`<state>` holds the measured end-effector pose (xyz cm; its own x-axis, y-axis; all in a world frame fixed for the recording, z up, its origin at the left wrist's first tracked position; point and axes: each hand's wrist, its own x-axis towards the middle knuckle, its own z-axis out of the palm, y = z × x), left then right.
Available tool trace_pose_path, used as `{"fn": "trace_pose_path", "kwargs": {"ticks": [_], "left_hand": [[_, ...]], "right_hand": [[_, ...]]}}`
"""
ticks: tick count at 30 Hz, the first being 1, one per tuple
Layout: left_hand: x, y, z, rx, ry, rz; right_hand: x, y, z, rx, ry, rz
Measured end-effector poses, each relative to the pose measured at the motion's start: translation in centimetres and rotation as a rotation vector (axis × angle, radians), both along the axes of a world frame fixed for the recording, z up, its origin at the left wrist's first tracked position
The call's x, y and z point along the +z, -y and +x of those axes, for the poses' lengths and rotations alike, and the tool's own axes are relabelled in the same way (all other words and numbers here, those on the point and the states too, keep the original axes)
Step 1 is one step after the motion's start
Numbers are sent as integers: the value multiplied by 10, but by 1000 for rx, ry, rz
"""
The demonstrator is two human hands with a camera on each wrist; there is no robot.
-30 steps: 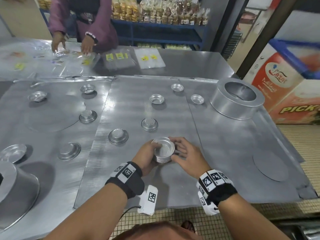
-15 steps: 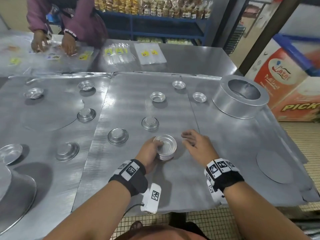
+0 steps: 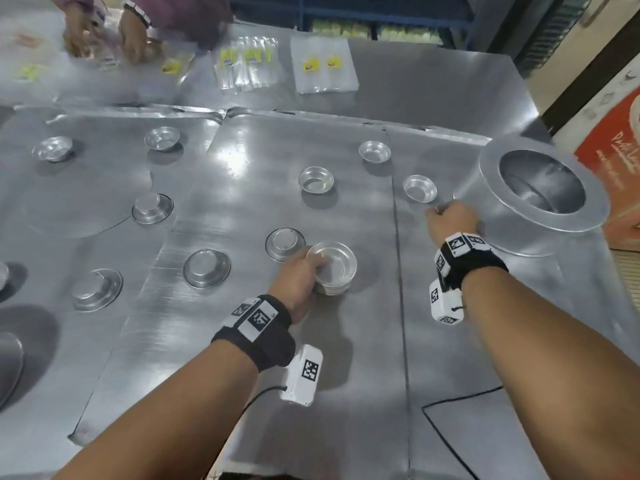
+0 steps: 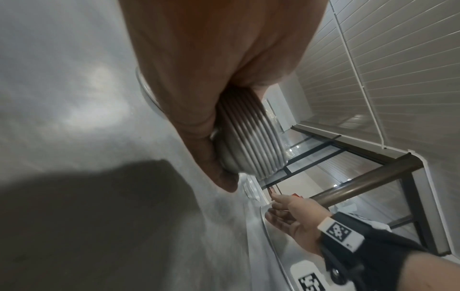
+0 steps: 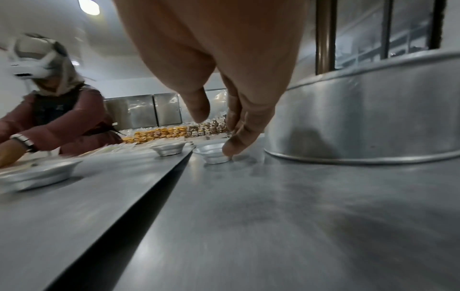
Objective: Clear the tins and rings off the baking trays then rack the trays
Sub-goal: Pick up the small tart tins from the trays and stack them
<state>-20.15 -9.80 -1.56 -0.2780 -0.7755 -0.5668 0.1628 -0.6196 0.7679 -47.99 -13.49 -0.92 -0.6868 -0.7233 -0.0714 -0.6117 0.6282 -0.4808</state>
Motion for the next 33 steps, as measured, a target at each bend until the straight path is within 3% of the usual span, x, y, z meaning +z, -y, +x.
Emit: {"fn": "trace_pose_path", "kwargs": {"ticks": [8,13,16,23,33], "left_hand": [[-13,14,-28,83,-39,59],[-18,18,-31,131,-18,68],[-17,16,-30,126,-29,72],[-11,10,-20,86,18,26],[16,-12,5,-9,-76,-45]], "right_hand": [[-17,69,-50,-211,218,116],[-18,76,-51,-95,223,219],[-38,84,-70,-19,262,195],[27,36,5,7,697,-203],[66,-44,97,368,557,-198]]}}
